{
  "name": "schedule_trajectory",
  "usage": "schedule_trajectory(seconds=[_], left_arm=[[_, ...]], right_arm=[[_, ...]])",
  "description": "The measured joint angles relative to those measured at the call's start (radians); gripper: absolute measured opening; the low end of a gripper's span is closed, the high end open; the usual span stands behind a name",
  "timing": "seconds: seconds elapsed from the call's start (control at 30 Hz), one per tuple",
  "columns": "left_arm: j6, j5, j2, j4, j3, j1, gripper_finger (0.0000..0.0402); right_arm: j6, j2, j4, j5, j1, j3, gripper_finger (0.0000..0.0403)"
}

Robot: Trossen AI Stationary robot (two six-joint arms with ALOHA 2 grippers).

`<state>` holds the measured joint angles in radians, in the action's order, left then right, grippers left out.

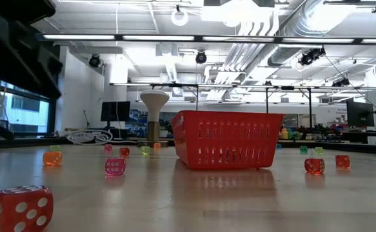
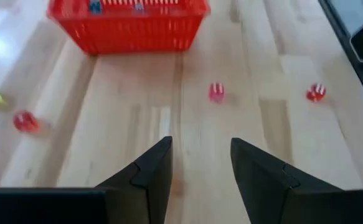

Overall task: Pick & Place Dice
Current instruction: Put the orange die into the red basket

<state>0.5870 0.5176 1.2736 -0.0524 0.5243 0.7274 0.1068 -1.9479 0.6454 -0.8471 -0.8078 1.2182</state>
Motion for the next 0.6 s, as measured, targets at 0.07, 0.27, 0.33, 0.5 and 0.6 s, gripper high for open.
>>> schedule_trajectory(seconds=[0.07, 0.27, 0.33, 0.5, 0.6], left_arm=[[0.024, 0.006, 0.004, 0.035, 0.0, 0.025, 0.0155], [0.051, 0.04, 0.069, 0.073, 0.0, 0.039, 0.0155], [0.071, 0.037, 0.101, 0.076, 0.0, 0.02, 0.0155], [0.07, -0.043, 0.183, 0.077, 0.0, -0.046, 0.0155], [0.06, -0.078, 0.21, 0.07, 0.001, -0.077, 0.0156]], right_arm=[[0.043, -0.006, -0.004, -0.003, 0.0, 0.0, 0.0093], [0.057, -0.007, -0.008, -0.005, -0.012, 0.0, 0.0094], [0.057, -0.007, -0.005, -0.004, -0.016, 0.0, 0.0094], [0.055, -0.007, -0.007, 0.015, -0.024, 0.0, 0.0094], [0.03, -0.007, -0.008, 0.016, -0.03, 0.0, 0.0094]])
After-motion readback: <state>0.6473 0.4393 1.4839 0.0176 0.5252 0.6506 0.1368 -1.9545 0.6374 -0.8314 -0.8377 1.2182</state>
